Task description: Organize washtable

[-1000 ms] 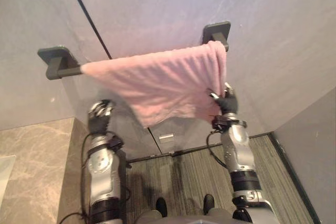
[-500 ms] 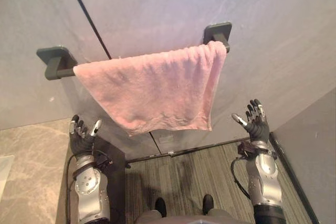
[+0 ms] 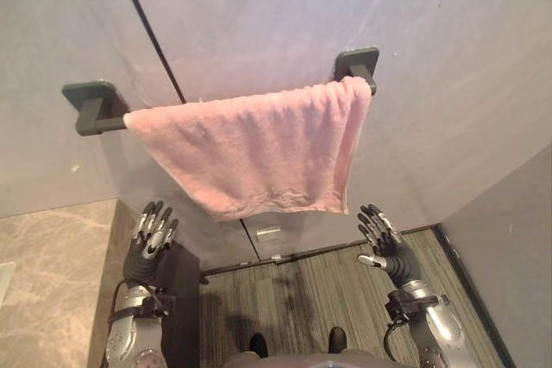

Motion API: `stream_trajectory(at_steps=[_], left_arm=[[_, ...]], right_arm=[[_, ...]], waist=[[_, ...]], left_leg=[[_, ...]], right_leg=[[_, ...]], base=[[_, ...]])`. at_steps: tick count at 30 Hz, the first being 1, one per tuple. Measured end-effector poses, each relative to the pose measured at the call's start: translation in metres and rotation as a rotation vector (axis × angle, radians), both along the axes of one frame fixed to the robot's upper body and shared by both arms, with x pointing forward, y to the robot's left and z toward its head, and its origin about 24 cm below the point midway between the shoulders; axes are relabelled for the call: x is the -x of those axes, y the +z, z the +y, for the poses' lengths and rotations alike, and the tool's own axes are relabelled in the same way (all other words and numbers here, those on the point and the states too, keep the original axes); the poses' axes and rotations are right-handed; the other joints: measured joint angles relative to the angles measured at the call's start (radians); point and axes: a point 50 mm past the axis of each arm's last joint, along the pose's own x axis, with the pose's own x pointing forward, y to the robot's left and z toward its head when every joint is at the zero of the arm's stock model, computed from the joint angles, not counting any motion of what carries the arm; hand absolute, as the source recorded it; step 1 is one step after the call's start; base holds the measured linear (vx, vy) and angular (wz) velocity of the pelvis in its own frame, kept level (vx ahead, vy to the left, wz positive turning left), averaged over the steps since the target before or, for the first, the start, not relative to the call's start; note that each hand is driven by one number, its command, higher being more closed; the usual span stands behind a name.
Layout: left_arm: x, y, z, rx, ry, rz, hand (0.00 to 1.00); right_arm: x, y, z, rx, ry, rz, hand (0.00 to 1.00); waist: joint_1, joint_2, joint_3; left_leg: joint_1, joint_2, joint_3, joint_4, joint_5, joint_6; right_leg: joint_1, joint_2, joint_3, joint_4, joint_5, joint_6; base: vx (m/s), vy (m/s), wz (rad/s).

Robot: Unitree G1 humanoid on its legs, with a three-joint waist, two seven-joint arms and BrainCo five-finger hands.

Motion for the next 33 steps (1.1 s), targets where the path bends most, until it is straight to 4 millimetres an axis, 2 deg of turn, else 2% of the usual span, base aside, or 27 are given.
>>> stream_trajectory(at_steps=[3, 6, 10, 14, 18, 22, 26, 29, 33], left_arm=[[-0.004, 0.004, -0.012, 0.01, -0.178, -0.063, 0.0], [-0.006, 0.006, -0.017, 0.041, -0.278, -0.096, 0.0], [-0.007, 0.01, -0.02, 0.065, -0.428, -0.116, 0.0], [-0.015, 0.043, -0.038, 0.033, -0.667, -0.24, 0.0], [-0.03, 0.055, -0.058, 0.026, -0.836, -0.287, 0.0], [-0.042, 0.062, -0.076, 0.056, -0.915, -0.331, 0.0], [-0.051, 0.06, -0.089, 0.069, -0.953, -0.332, 0.0], [-0.065, 0.054, -0.091, 0.072, -0.912, -0.294, 0.0], [-0.078, 0.048, -0.094, 0.077, -0.862, -0.26, 0.0]], right_arm=[[-0.004, 0.001, 0.015, -0.007, 0.162, -0.015, 0.0], [-0.011, -0.002, 0.023, 0.014, 0.261, -0.012, 0.0], [-0.015, -0.003, 0.029, 0.055, 0.377, -0.008, 0.0], [-0.023, -0.01, 0.038, 0.096, 0.487, 0.021, 0.0], [-0.034, -0.009, 0.056, 0.132, 0.592, 0.016, 0.0], [-0.044, -0.006, 0.08, 0.139, 0.676, -0.008, 0.0], [-0.055, -0.001, 0.101, 0.129, 0.7, -0.033, 0.0], [-0.063, 0.006, 0.115, 0.123, 0.699, -0.057, 0.0], [-0.072, 0.008, 0.122, 0.139, 0.697, -0.061, 0.0]], waist=[[0.0, 0.0, -0.02], [0.0, 0.0, -0.022], [0.003, 0.006, -0.025], [0.002, 0.007, -0.041], [0.001, 0.013, -0.053], [0.001, 0.011, -0.055], [0.004, 0.008, -0.056], [0.002, 0.007, -0.056], [0.002, 0.005, -0.056]], left_leg=[[0.004, -0.001, -0.007, 0.0, 0.001, 0.001], [0.007, -0.003, -0.012, 0.0, 0.003, 0.002], [0.018, -0.004, -0.012, 0.0, 0.005, 0.003], [0.022, -0.005, -0.012, 0.0, 0.012, 0.002], [0.022, -0.005, -0.012, 0.0, 0.017, 0.001], [0.024, -0.003, -0.011, 0.0, 0.018, 0.001], [0.027, -0.002, 0.0, 0.009, 0.019, 0.0], [0.027, 0.001, 0.001, 0.011, 0.019, 0.0], [0.021, 0.002, 0.001, 0.012, 0.019, 0.0]], right_leg=[[0.007, -0.002, -0.011, 0.003, -0.001, 0.001], [0.01, -0.004, -0.012, 0.007, -0.001, 0.001], [0.015, -0.005, -0.013, 0.011, -0.001, 0.001], [0.017, -0.005, -0.013, 0.013, -0.001, 0.001], [0.02, -0.005, -0.01, 0.015, 0.0, 0.0], [0.021, -0.003, -0.006, 0.011, 0.005, -0.002], [0.02, 0.0, 0.011, 0.002, 0.013, -0.006], [0.02, 0.003, 0.013, 0.001, 0.016, -0.008], [0.02, 0.004, 0.016, 0.0, 0.019, -0.009]], base=[[0.0, 0.004, 0.09], [-0.01, 0.003, 0.01], [-0.01, 0.002, 0.01], [0.0, 0.0, 0.0], [-0.02, 0.002, -0.02], [-0.01, 0.0, -0.01], [0.0, -0.008, -0.09], [0.0, -0.003, -0.02], [-0.01, 0.001, 0.0]])
